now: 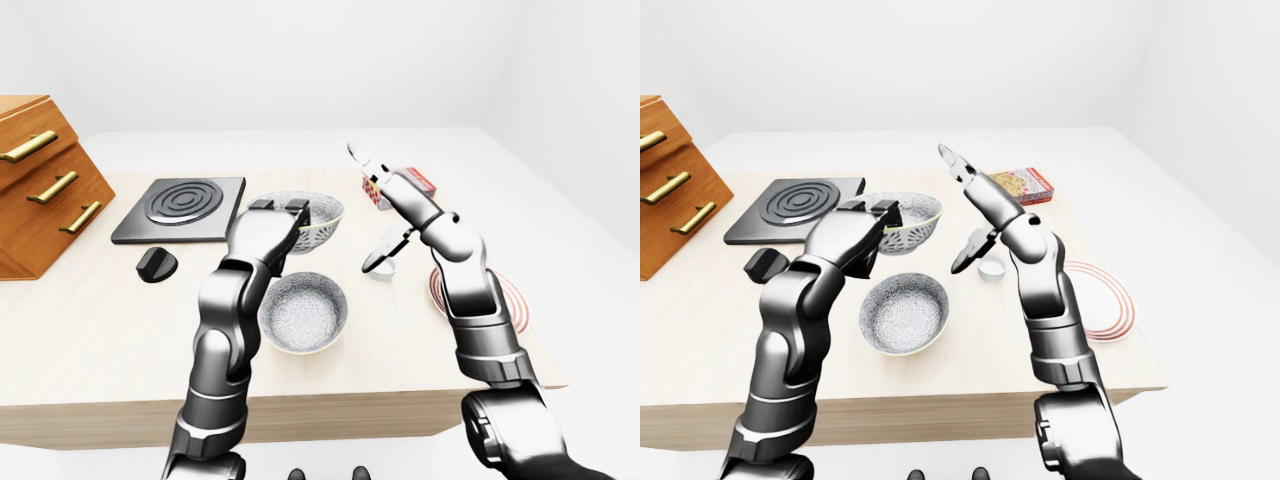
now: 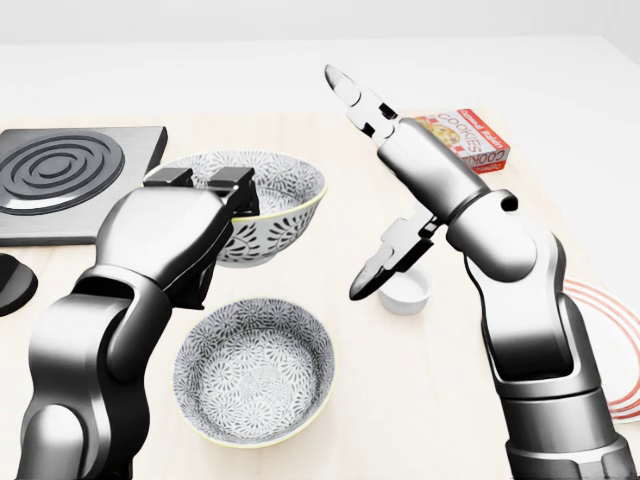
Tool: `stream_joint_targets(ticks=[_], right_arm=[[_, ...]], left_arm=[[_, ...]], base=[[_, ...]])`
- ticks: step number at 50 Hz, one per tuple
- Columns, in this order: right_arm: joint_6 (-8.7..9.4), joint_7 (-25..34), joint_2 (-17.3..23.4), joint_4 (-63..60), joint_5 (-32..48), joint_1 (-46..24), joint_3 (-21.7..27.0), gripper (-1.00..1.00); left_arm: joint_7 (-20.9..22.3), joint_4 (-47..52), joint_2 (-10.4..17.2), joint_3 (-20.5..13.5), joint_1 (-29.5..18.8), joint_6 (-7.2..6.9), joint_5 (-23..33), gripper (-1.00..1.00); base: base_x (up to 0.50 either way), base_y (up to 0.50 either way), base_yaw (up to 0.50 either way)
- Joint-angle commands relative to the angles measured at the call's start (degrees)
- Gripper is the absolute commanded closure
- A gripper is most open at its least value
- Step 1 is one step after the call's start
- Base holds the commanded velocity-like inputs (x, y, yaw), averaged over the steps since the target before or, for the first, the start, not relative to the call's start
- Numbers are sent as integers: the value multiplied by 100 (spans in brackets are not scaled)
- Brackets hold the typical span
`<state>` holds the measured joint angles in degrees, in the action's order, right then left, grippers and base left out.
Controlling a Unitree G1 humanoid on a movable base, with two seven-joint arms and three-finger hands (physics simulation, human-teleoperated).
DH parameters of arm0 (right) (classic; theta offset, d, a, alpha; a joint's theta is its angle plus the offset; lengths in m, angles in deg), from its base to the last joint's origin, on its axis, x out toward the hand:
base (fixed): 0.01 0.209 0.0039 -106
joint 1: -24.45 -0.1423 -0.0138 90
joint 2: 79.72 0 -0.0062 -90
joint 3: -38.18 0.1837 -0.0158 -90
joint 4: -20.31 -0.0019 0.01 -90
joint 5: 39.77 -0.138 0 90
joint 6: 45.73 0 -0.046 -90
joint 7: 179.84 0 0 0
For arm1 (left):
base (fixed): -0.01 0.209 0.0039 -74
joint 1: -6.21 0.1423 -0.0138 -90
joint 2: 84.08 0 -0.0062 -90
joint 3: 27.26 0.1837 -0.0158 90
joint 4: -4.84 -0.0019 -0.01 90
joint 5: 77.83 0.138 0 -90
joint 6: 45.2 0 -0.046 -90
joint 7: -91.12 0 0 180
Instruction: Pick the akita bowl from table center and place it on the plate.
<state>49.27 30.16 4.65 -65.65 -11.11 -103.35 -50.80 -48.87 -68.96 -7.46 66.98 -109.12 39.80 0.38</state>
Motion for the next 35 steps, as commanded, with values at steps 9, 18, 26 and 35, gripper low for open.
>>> stream_joint_targets(ticks=[9, 18, 26, 35], right_arm=[[0, 153, -113, 868, 515, -43, -71, -100], [0, 348, -133, 438, 644, 477, -91, -100], [0, 369, -195, 530, 725, 445, -121, -100], [0, 359, -216, 619, 761, 364, -121, -100]], left_arm=[[0, 452, -241, 197, 169, 0, 55, 100], [0, 621, -394, 318, 219, 0, 159, 100], [0, 674, -545, 472, 348, 0, 253, 100], [0, 583, -599, 566, 506, 66, 281, 100]], base=[[0, 0, 0], [0, 0, 0], [0, 0, 0], [0, 0, 0]])
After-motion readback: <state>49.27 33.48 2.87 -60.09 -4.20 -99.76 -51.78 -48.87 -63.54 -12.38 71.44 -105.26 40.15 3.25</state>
